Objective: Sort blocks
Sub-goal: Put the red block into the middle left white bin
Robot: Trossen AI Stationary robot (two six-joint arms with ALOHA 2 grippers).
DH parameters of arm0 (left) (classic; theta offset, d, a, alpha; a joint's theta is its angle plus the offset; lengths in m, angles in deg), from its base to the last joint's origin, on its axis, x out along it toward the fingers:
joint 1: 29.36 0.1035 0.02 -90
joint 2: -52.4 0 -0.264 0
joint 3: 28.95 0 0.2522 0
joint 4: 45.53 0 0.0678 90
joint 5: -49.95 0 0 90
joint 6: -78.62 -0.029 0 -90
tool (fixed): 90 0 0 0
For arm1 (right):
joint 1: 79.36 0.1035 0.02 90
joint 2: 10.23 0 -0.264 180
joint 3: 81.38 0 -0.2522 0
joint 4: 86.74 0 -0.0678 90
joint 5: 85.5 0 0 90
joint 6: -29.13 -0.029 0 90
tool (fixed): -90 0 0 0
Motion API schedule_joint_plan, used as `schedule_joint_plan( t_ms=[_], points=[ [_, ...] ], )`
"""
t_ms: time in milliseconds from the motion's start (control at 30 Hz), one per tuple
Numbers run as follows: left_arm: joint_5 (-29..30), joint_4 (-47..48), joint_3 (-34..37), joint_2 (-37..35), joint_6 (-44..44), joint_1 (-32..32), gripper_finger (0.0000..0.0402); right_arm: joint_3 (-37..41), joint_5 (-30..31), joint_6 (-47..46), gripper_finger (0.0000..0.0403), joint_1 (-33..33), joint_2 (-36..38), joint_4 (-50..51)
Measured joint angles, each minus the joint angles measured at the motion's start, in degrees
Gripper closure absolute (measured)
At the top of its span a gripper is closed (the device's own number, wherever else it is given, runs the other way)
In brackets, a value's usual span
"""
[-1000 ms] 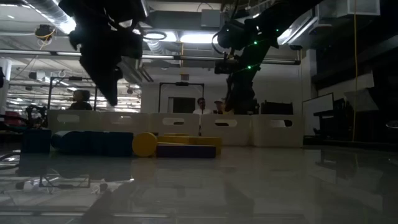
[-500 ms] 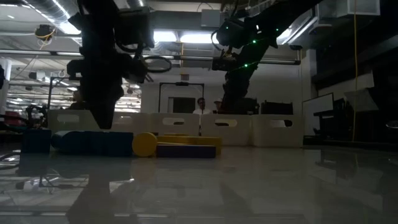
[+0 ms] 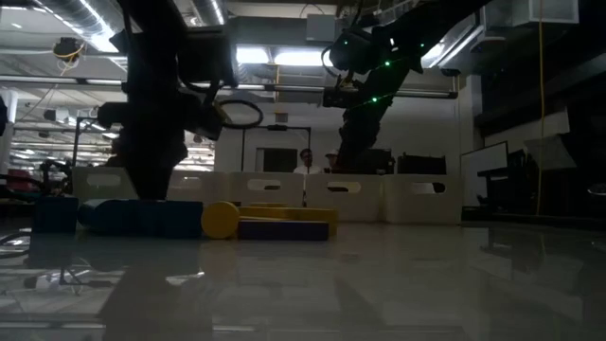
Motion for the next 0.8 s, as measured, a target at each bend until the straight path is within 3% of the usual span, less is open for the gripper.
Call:
schedule_joint_plan(
  t_ms=[367, 567, 667, 800],
  points=[
    [0.1, 0.0, -0.3, 5.5, -1.8, -1.3, 0.0252, 0.0, -1.7, -0.9, 0.0127, 0.2, 0.0, 0.3],
    [0.7, 0.2, 0.0, 3.6, -2.3, -1.0, 0.0289, 0.0, -13.5, -4.9, 0.0127, 2.5, 0.0, 0.3],
    [1.6, 1.1, -0.3, 1.1, -2.4, -0.3, 0.0289, 0.0, -19.7, -5.8, 0.0127, 5.3, 0.0, 0.3],
    [2.6, 2.8, -0.4, -2.6, -3.7, 1.0, 0.0289, 0.0, -21.4, -5.9, 0.0127, 10.3, 0.0, -0.3]
  ],
)
